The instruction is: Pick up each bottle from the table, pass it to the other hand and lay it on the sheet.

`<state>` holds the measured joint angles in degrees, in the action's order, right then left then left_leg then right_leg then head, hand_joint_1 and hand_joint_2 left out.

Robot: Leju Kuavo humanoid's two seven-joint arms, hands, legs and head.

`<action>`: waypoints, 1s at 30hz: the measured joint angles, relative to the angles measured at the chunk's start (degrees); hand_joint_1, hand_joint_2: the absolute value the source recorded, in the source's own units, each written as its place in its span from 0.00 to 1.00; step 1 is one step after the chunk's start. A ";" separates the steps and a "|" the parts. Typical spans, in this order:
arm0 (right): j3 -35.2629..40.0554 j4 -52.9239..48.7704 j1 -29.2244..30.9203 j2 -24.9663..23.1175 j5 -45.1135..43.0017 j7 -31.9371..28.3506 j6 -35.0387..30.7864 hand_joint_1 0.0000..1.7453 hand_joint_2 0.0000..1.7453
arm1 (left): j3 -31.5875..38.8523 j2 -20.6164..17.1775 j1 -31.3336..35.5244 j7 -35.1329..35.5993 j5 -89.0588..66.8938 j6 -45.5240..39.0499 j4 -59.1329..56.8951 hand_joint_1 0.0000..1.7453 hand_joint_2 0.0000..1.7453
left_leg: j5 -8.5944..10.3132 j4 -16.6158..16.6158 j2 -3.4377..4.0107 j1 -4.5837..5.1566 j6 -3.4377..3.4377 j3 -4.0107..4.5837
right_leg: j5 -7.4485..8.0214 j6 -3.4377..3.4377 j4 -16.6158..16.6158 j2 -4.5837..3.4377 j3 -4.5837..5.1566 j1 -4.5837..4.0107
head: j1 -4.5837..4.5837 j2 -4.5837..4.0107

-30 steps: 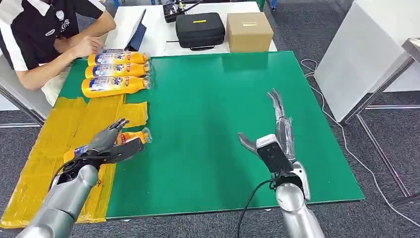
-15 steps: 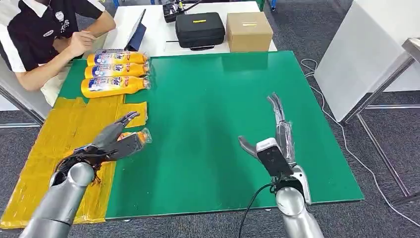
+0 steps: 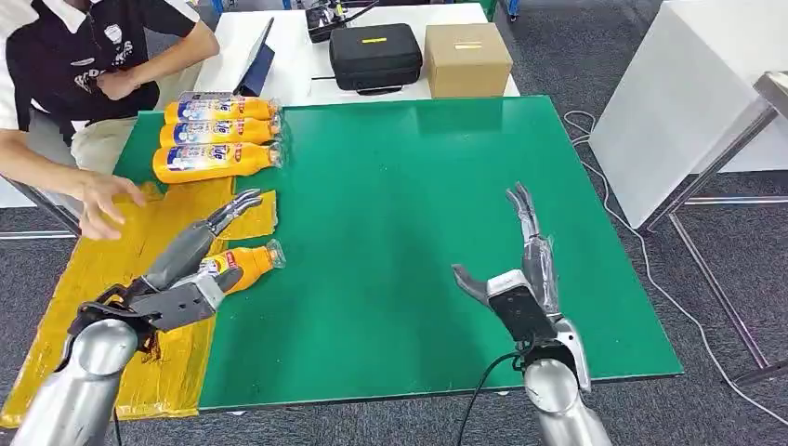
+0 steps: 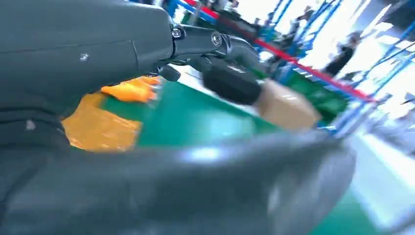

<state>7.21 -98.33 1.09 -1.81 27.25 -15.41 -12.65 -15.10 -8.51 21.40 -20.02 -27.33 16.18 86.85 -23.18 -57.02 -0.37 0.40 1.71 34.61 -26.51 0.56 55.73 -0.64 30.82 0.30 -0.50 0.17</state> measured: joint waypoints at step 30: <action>9.07 1.53 4.41 -3.80 -11.06 -3.87 4.44 0.00 1.00 | -5.73 20.68 -0.97 5.88 24.91 -11.96 -12.17 0.00 1.00 | -0.01 -0.01 -0.04 0.01 0.01 0.02 | 0.01 0.02 -0.01 0.03 0.03 0.01 | 0.00 0.00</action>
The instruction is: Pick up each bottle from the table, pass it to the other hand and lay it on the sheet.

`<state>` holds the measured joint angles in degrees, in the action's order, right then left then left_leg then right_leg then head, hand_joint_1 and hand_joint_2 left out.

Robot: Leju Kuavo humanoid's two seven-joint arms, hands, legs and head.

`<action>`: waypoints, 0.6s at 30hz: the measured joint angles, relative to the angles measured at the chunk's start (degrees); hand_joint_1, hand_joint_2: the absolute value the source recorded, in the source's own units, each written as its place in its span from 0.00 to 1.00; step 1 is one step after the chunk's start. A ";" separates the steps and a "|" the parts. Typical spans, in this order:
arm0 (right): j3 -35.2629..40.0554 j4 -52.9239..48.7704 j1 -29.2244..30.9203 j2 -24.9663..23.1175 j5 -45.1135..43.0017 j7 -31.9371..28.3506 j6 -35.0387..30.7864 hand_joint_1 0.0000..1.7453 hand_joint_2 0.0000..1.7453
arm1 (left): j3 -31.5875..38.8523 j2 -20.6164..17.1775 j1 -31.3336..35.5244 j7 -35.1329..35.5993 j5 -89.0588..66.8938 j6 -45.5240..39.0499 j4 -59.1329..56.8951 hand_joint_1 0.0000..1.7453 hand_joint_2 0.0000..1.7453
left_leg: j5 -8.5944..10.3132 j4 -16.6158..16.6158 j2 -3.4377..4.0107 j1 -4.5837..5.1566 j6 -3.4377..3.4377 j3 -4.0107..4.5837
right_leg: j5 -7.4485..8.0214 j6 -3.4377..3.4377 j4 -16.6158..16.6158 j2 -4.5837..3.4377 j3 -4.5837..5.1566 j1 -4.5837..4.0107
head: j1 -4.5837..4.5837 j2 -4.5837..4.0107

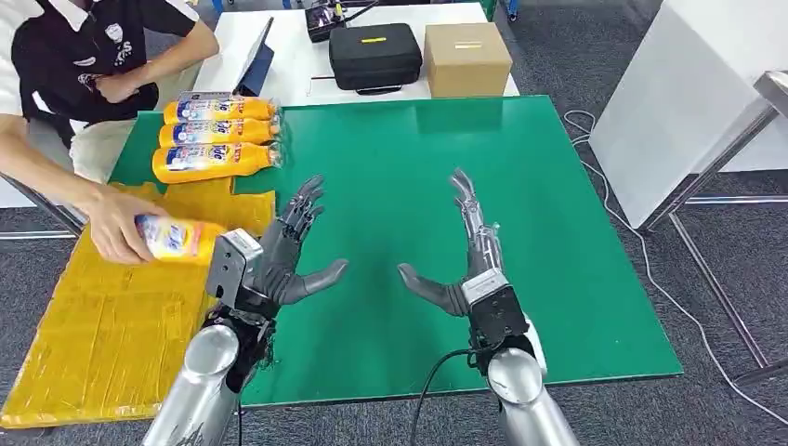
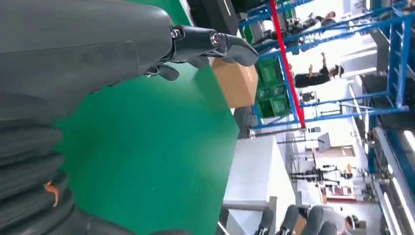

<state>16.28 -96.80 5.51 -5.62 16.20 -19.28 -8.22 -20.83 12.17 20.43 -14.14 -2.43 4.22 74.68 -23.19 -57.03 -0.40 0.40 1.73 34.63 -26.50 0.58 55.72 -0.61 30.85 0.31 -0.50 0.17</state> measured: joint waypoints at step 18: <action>-2.58 0.68 0.82 2.25 -4.57 4.55 9.77 0.00 1.00 | 4.37 -1.64 -0.26 0.90 -1.42 -1.18 -0.22 0.00 1.00 | 0.00 0.00 -0.05 0.01 0.00 0.02 | 0.00 0.00 0.00 0.01 -0.01 0.01 | 0.00 0.00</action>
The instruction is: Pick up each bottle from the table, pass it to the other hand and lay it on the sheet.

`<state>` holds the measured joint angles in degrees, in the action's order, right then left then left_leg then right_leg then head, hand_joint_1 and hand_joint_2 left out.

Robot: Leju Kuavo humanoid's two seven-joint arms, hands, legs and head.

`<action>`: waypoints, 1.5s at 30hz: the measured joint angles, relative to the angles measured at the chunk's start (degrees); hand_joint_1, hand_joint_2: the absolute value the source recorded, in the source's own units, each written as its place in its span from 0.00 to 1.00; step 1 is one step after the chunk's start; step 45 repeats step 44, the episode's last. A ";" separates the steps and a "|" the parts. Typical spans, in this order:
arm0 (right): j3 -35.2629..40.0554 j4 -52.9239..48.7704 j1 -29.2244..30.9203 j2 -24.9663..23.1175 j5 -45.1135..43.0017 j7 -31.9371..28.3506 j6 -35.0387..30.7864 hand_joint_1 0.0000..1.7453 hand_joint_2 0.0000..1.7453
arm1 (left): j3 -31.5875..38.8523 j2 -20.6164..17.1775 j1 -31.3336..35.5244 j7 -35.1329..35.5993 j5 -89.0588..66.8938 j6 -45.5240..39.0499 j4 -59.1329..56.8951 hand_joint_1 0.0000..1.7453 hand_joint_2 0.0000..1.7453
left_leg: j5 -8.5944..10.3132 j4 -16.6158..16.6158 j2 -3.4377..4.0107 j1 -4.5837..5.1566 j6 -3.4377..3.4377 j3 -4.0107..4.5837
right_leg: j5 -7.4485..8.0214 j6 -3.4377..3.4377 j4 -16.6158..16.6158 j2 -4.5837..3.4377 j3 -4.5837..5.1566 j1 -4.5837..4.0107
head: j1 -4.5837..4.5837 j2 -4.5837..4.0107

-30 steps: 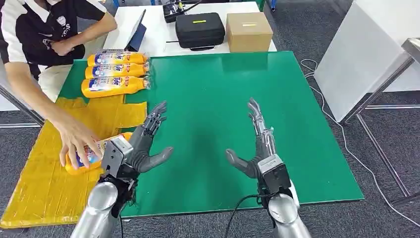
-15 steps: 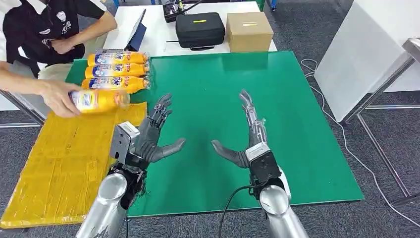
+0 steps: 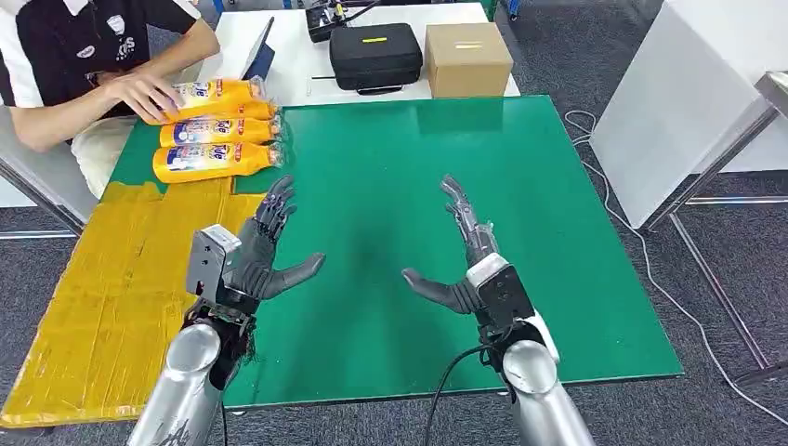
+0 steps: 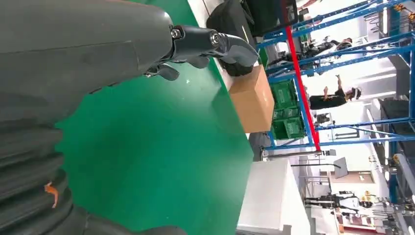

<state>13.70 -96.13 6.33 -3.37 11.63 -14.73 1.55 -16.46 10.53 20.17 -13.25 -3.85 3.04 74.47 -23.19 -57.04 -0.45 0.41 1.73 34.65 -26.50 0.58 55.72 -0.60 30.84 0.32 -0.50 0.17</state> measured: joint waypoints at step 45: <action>-5.99 5.62 1.04 1.64 -1.73 -2.06 11.17 0.00 1.00 | 2.19 -3.06 1.15 0.24 1.66 7.80 -4.68 0.00 1.00 | 0.00 0.00 0.01 0.00 0.00 -0.01 | 0.00 0.00 0.00 0.00 0.01 0.00 | 0.00 0.00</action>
